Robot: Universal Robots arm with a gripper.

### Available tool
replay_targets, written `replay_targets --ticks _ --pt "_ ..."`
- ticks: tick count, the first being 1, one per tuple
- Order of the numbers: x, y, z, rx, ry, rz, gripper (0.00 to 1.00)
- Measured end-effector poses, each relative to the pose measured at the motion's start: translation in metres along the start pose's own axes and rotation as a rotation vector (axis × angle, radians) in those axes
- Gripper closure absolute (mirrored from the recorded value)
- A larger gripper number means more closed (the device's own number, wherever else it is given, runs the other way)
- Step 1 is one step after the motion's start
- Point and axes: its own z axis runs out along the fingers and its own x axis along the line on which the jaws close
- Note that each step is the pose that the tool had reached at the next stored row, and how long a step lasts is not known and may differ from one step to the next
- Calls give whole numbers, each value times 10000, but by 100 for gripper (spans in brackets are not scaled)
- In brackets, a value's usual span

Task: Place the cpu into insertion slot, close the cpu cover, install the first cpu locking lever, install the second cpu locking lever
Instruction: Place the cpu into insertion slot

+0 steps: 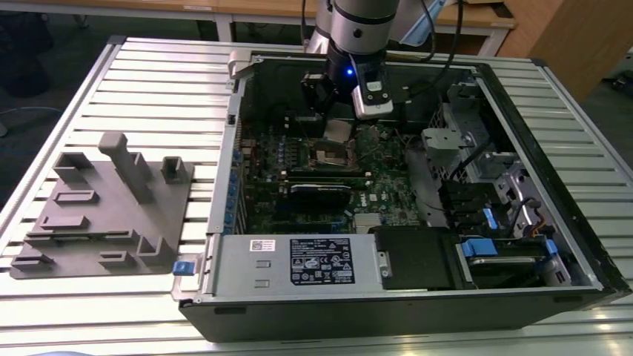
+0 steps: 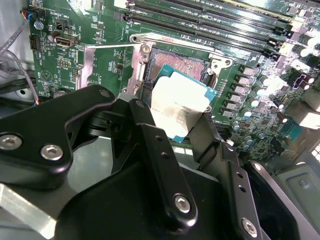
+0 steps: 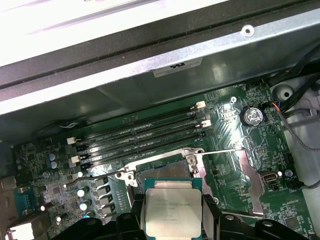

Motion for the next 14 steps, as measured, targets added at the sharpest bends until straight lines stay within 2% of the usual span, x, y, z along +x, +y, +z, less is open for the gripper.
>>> replay_targets --ticks 3,10,14 --pt "0 0 1 0 -4 59 46" --pt "0 0 7 -11 -44 589 46" --pt "0 0 7 -11 -46 600 46"
